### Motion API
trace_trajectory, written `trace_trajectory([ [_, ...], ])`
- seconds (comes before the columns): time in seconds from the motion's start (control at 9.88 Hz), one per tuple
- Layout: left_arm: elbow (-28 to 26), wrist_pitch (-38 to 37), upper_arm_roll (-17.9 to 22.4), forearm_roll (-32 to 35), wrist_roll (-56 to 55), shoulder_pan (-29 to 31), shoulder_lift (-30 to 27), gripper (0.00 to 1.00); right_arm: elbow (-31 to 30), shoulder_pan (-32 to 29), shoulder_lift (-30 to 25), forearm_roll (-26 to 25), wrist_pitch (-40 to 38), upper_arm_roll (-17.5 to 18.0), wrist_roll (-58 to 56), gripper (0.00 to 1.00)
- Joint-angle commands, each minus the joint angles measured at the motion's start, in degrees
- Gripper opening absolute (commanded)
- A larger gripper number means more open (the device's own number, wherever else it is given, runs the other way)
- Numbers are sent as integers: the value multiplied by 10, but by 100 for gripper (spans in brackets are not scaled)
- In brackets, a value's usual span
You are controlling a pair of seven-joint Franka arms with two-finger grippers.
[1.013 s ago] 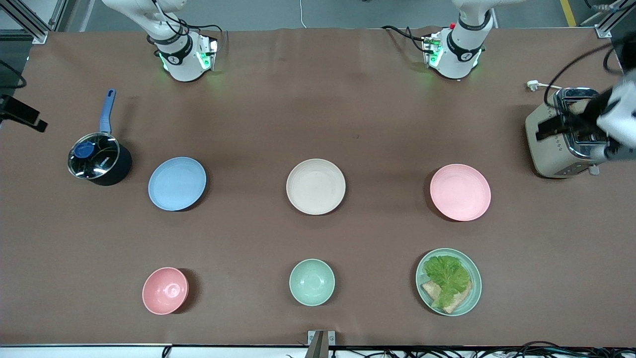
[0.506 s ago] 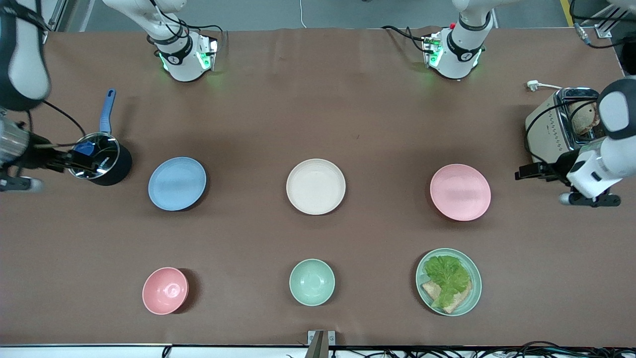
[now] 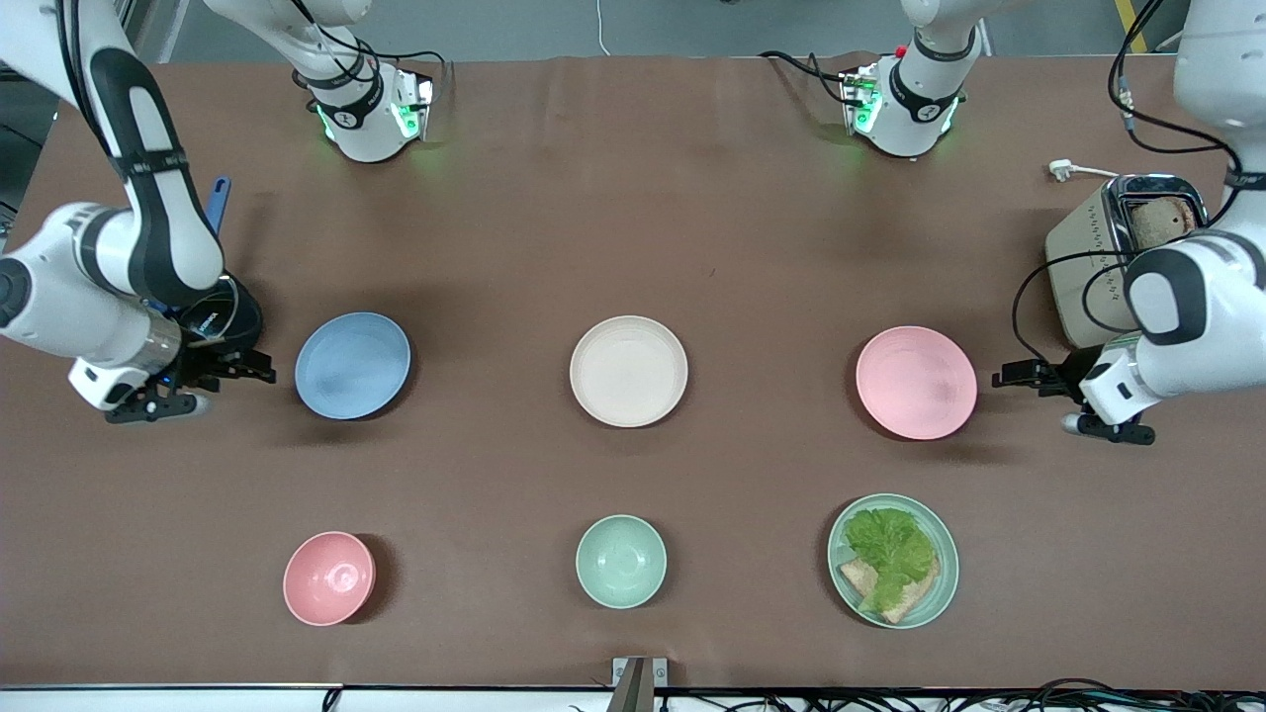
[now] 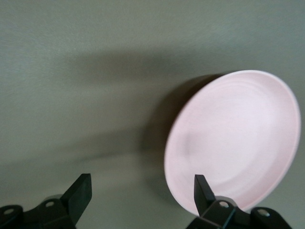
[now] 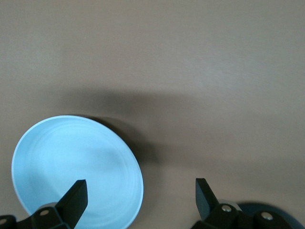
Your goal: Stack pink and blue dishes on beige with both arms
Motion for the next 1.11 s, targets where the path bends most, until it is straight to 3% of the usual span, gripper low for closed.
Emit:
trace_trajectory([
  [0.0, -17, 37, -17, -13, 23, 7, 33, 71, -3, -22, 30, 104, 13, 4, -128, 100],
  [0.3, -16, 37, -22, -13, 23, 2, 50, 49, -9, -38, 80, 269, 14, 2, -304, 100],
  [0.51, -16, 36, -22, -13, 23, 0, 50, 28, -38, -34, 81, 298, 44, 3, -328, 100],
  [0.71, -16, 36, -22, -13, 22, -2, 50, 8, -64, -27, 77, 299, 52, 3, -327, 82],
  [0.81, -16, 33, -23, -13, 23, -2, 50, 1, -69, -28, 76, 299, 52, 3, -327, 67],
  [1.01, -9, 4, -56, -13, 1, 1, 33, 0, -69, -29, 74, 299, 47, 3, -324, 32],
])
